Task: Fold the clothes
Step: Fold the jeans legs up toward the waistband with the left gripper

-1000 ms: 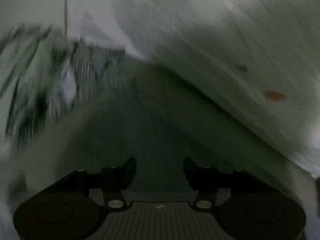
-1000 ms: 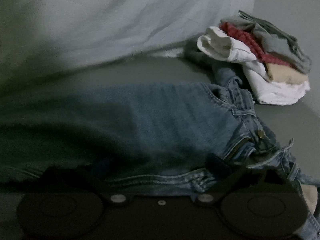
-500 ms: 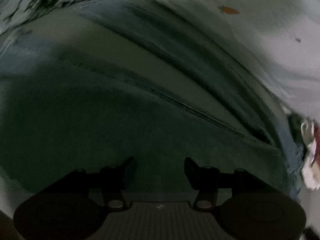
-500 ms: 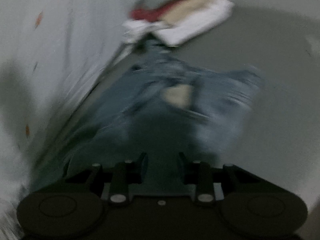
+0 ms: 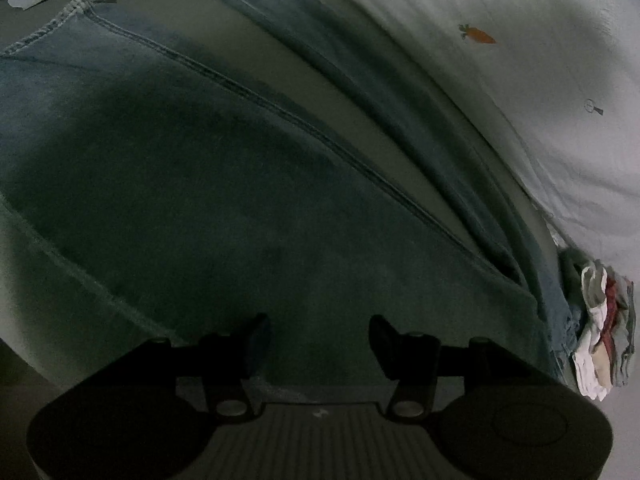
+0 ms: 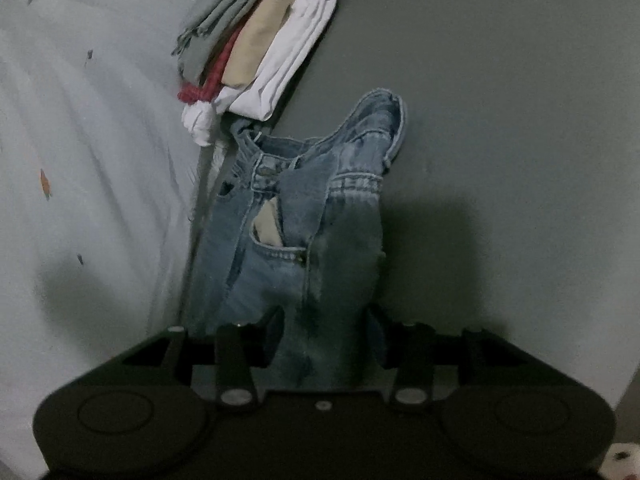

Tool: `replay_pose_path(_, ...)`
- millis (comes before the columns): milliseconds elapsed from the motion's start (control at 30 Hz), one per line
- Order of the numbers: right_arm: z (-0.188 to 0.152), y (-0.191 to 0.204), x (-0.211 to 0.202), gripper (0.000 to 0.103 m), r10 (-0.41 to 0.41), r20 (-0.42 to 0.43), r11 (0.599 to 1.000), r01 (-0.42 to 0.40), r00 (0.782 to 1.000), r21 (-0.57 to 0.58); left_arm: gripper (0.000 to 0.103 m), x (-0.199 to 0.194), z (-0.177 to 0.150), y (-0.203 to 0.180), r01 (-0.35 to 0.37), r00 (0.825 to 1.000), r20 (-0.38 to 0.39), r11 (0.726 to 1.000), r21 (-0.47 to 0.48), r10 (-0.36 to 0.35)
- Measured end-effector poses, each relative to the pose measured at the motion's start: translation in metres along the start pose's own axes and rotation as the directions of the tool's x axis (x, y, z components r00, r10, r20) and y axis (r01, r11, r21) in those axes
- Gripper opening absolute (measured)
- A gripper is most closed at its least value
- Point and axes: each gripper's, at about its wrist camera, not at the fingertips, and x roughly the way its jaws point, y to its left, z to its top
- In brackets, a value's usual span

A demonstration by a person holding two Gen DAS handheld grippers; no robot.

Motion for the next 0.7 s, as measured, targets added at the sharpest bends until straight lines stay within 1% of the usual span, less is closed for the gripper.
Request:
replay_pose_path(100,0.001,-0.002,0.001,0.047,0.014,0.004,1.000,-0.014,1.000,0.014,0.057,-0.008,-0.003,0.008,-0.006,1.000,-0.002,1.000,-0.014,0.006)
replay_pose_path(267,0.002,-0.010,0.000,0.048,0.041,0.007,0.996,-0.041,0.999,0.084,0.057,-0.018,-0.009,0.019,0.009,1.000,0.007,0.998,-0.066,-0.009)
replay_pose_path(400,0.004,-0.005,0.011,0.047,0.056,-0.019,0.995,-0.054,0.998,0.083,0.057,-0.024,-0.012,0.026,0.018,1.000,0.016,0.996,-0.091,-0.017)
replay_pose_path(433,0.003,-0.003,0.012,0.047,0.051,-0.019,0.996,-0.050,0.999,0.070,0.057,-0.026,-0.013,0.026,0.010,1.000,0.019,0.996,-0.087,-0.008)
replay_pose_path(500,0.002,0.002,0.013,0.047,0.036,-0.014,0.999,-0.036,0.999,0.038,0.057,-0.032,-0.014,0.024,-0.038,0.999,0.028,0.997,-0.061,0.040)
replay_pose_path(567,0.001,0.006,0.013,0.048,0.020,-0.011,1.000,-0.020,1.000,0.007,0.061,-0.041,-0.013,0.023,-0.092,0.994,0.061,0.995,-0.028,0.094)
replay_pose_path(633,0.001,0.009,0.013,0.048,0.009,-0.009,1.000,-0.009,1.000,-0.011,0.062,-0.051,-0.012,0.027,-0.110,0.988,0.101,0.993,-0.036,0.113)
replay_pose_path(700,0.000,0.010,0.012,0.049,0.001,-0.005,1.000,-0.001,1.000,-0.012,0.062,-0.061,-0.009,0.039,-0.120,0.982,0.138,0.990,-0.074,0.129)
